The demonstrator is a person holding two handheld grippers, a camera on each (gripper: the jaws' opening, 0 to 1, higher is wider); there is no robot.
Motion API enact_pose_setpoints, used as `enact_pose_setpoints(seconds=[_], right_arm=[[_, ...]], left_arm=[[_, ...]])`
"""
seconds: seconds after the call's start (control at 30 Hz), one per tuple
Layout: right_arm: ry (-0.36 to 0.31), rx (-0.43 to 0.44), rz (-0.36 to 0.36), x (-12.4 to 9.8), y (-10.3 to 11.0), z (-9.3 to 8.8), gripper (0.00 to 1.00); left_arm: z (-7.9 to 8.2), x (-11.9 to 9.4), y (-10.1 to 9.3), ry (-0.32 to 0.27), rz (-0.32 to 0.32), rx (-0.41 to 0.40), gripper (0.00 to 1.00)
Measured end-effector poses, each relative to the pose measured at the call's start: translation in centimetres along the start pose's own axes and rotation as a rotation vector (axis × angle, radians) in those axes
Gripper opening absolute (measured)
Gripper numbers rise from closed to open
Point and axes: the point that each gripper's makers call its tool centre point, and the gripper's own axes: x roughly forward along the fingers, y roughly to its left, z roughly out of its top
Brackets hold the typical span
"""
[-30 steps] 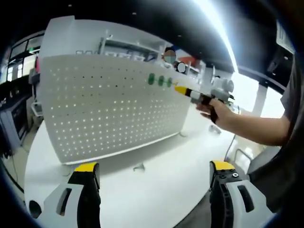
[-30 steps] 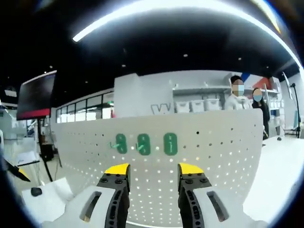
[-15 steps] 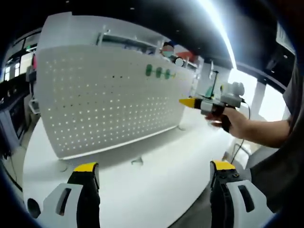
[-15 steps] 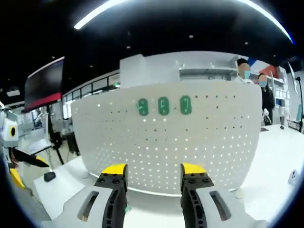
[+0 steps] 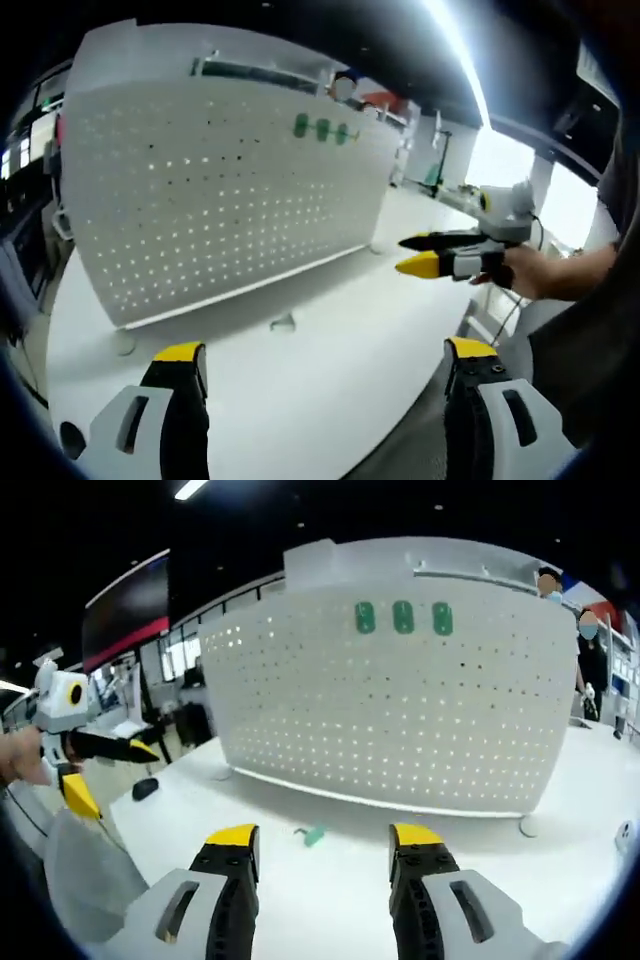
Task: Insert the hook assembly into the mounting plate slot until the hook locks in place.
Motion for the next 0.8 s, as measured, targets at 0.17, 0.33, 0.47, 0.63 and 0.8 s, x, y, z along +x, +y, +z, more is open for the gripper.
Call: enact_pose_setpoints(seconds=[0.17, 0.33, 0.47, 0.63, 0.8], right_arm=[[0.054, 0.009, 0.027, -0.9, 1.5, -2.2, 0.52], [0.107, 0.011, 0.056, -1.7, 2.8, -4.5, 0.51], [0.142, 0.02, 0.076, -2.3, 3.5, -5.9, 0.5], [0.172, 0.018, 0.094, -2.3, 3.9, -7.0, 0.49], [0.196, 0.007, 0.118, -1.3, 4.0, -7.4, 0.48]], left_arm=[[-0.2, 0.0, 0.1, 0.009, -0.003, -0.001, 0.99], [-0.9, 0.1, 0.2, 0.022, -0.001, -0.01, 0.99], [-1.5, 0.2, 0.3, 0.036, -0.002, -0.019, 0.99], [-1.8, 0.3, 0.5, 0.043, -0.001, -0.029, 0.98], [-2.0, 0.5, 0.6, 0.051, -0.001, -0.03, 0.98]])
